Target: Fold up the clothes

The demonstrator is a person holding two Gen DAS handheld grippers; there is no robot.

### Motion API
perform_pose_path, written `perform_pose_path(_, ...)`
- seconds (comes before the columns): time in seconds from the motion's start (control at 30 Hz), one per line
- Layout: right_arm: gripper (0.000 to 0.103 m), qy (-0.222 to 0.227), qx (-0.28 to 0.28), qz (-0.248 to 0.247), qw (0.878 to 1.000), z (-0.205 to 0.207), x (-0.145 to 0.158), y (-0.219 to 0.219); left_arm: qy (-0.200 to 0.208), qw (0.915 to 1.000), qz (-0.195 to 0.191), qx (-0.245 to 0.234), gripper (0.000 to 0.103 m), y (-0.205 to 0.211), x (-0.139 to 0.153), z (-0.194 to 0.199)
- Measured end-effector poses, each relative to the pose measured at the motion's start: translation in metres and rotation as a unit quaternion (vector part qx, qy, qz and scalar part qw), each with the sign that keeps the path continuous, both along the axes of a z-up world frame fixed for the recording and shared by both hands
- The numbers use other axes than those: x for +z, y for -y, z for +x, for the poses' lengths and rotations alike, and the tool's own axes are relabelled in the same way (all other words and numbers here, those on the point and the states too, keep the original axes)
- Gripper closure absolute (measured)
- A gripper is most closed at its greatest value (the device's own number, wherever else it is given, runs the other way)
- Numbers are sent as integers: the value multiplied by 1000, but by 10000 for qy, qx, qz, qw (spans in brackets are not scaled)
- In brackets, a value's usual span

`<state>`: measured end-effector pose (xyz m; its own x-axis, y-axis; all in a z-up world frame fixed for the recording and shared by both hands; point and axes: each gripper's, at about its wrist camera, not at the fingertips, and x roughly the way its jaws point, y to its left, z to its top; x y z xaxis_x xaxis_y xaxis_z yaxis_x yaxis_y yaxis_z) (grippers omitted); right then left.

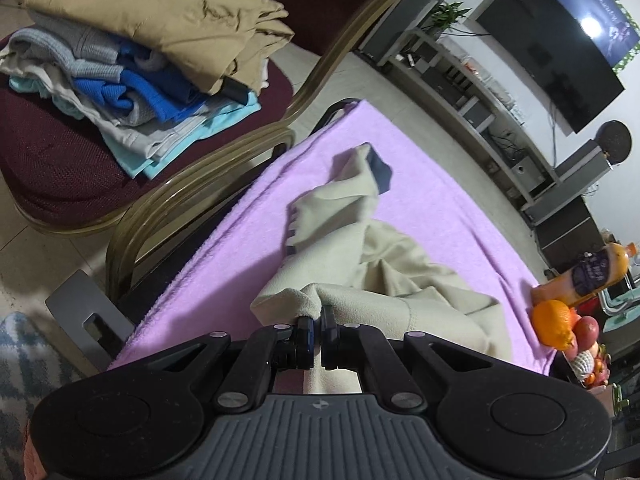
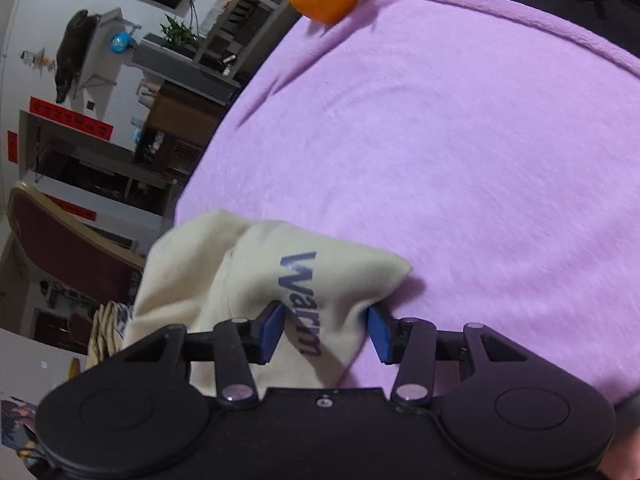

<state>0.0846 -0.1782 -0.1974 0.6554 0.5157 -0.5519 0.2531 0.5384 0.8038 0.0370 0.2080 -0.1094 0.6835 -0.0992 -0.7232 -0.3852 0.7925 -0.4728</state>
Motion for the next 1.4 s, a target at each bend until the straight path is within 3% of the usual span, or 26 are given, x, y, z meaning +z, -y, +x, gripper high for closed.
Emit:
perform_pose_path(0.13,58,455,135,1311,9902,6,1,14,-89,9999,144,-34,103,-1,-7,10)
perform_pose_path(0.37,57,41,913,668,9936,2,-17,3,-359,9993,125,-54,103,-6,-39,22)
perform_pose_path(0.57,47,591,1139,171,9916,6,-7,-17,-258,9995,-102,-148,103,-12,-50,25)
perform_pose_path(0.6,49,623,1173,160,9910,7,-4,-19,-246,9995,-118,-174,103,-12,-49,24)
perform_pose_path(0.63,63,620,1207,242,9905,9,-4,-18,-230,9994,-140,-213,103,-12,-48,22)
perform_pose_path(0.67,84,601,1215,362,9901,9,-2,-16,-199,9993,-192,-255,103,-14,-45,20)
perform_pose_path(0.73,93,663,1051,636,9902,1,9,-5,-79,9986,-399,-326,103,-18,-37,13)
perform_pose_path(0.83,99,837,780,1038,9880,-9,31,11,235,9960,-777,-384,103,-23,-17,2)
perform_pose_path(0.9,100,1139,669,1049,9857,-9,61,14,507,9931,-969,-416,103,-21,5,-2)
perform_pose_path(1.03,100,1738,388,678,9817,8,144,15,1363,9844,-901,-656,103,-5,82,3)
perform_pose_path(1.13,100,2361,177,196,9714,19,228,19,2144,9710,-720,-773,103,7,159,3)
perform_pose_path(1.2,100,2898,-23,-70,9571,15,289,24,2817,9544,-602,-787,103,11,213,-10)
perform_pose_path(1.27,100,3543,-319,-275,9342,-6,345,34,3522,9313,-466,-799,103,14,261,-34)
perform_pose_path(1.33,100,4174,-781,-810,9017,-37,390,37,4152,9048,-304,-890,101,20,296,-63)
perform_pose_path(1.4,100,4588,-1149,-1342,8708,-66,419,36,4494,8884,22,-940,101,34,322,-86)
